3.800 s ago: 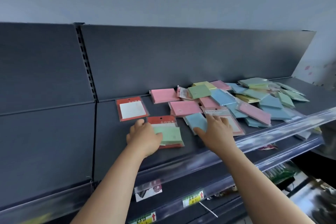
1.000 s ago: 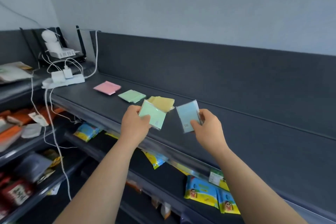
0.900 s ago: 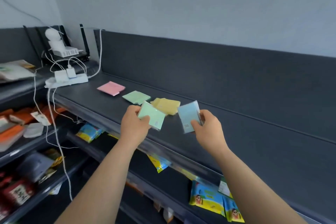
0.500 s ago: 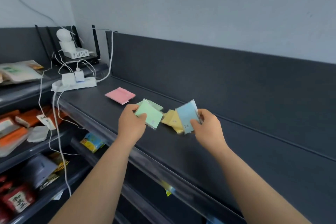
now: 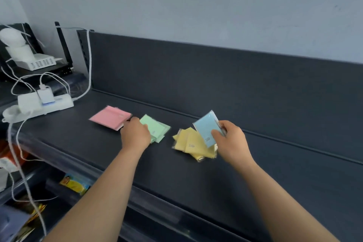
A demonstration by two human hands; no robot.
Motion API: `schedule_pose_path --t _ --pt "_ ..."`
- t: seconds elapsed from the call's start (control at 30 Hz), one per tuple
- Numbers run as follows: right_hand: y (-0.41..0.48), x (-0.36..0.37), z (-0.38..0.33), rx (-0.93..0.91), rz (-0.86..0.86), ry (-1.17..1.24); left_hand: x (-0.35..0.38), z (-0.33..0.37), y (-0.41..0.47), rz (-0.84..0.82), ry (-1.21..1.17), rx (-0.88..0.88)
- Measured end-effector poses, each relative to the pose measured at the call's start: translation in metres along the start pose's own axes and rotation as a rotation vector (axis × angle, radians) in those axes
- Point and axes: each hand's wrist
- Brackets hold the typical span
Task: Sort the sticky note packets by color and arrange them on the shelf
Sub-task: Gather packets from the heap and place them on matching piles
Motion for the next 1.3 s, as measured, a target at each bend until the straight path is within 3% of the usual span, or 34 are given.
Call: schedule_pose_path --t 0.17,0.3,0.4,0.57,0.87,1.07,1.3 --pt "-0.006 -0.009 0.008 0.028 0.087 -0.026 -0.003 -0.001 -0.007 0.01 0.225 0.138" --pt "-0.014 -0.03 0.018 0.052 0.175 -0.037 -0.008 0.019 -0.029 0.043 0.098 0.398" --pt "-0.019 -0.046 0.028 0.093 0.214 -0.122 -0.005 0.045 -0.06 -0.149 -0.042 0.595" --pt "-0.031 -0.06 0.046 0.165 0.224 -0.273 0.012 0.058 -0.09 -0.385 0.095 0.789" --pt "-0.04 -0.055 0.057 0.192 0.118 -0.725 0.014 0.052 -0.094 -0.351 0.111 0.859" --pt "-0.055 -0.075 0.048 0.089 0.193 -0.645 0.006 0.061 -0.115 -0.256 -0.065 0.875" --pt "-0.092 -0.13 0.044 -0.021 0.294 -0.689 -0.005 0.099 -0.17 -0.309 -0.242 0.919"
Point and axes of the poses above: each hand's wrist, its own y-axis towards the middle knuckle, its own x-axis out of the palm, z = x × y, and after that the axes turned 14 degrees about z, right-handed
